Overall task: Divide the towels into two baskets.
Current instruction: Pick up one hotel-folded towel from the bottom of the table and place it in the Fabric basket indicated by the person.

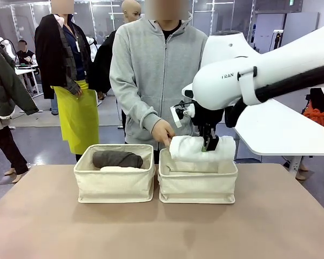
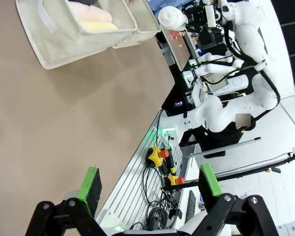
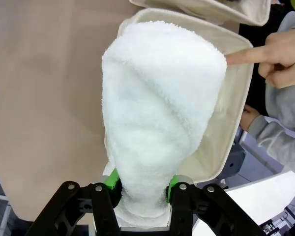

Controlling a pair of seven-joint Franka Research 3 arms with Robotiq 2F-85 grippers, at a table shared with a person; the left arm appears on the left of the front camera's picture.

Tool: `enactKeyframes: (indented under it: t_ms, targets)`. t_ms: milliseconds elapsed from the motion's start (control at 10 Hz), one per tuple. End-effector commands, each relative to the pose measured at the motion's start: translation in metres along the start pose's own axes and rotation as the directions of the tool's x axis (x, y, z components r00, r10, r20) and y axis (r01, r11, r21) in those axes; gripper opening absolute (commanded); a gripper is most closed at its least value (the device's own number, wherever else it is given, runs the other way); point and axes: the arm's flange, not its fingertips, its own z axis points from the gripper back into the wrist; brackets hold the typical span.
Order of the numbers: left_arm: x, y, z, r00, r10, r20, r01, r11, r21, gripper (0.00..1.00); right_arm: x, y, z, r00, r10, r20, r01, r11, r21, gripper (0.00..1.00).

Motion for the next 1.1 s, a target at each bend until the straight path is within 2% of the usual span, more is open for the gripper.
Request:
enactKeyframes:
  t_ms: [0, 400, 500, 600, 800, 900, 1000]
  targets:
    - [-0.003, -0.002, 0.002, 1.000, -0.001, -0.007, 0.001, 1.000, -0.004, 1.00, 0.007, -0.003, 0.008, 1.000, 0.019, -0.009, -0.019, 1.000, 0.021, 0.32]
    - [-0.003, -0.002, 0.002, 1.000, -0.001, -0.007, 0.001, 1.000, -0.004, 1.00, 0.000, -0.007, -0.002, 1.000, 0.003, -0.006, -0.003, 1.000, 0.018, 0.32]
    - [-0.003, -0.002, 0.002, 1.000, -0.001, -0.007, 0.001, 1.000, -0.004, 1.00, 0.005, -0.018, -0.015, 1.000, -0.024, 0.006, 0.024, 0.996, 0.086, 0.32]
    - [-0.003, -0.002, 0.002, 1.000, -0.001, -0.007, 0.001, 1.000, -0.004, 1.00, 0.009, -0.030, -0.022, 1.000, -0.016, 0.021, 0.015, 0.999, 0.040, 0.32]
    - [-0.003, -0.002, 0.002, 1.000, -0.001, -0.007, 0.001, 1.000, -0.004, 1.00, 0.011, -0.066, -0.052, 0.999, 0.015, 0.044, -0.019, 0.995, 0.101, 0.32]
    - [-0.003, -0.002, 0.002, 1.000, -0.001, -0.007, 0.001, 1.000, -0.004, 1.00, 0.006, -0.083, -0.075, 1.000, 0.014, 0.026, -0.016, 0.997, 0.074, 0.32]
    - [-0.003, -0.002, 0.002, 1.000, -0.001, -0.007, 0.001, 1.000, -0.004, 1.00, 0.003, -0.095, -0.095, 0.998, 0.021, 0.053, -0.025, 0.997, 0.071, 0.32]
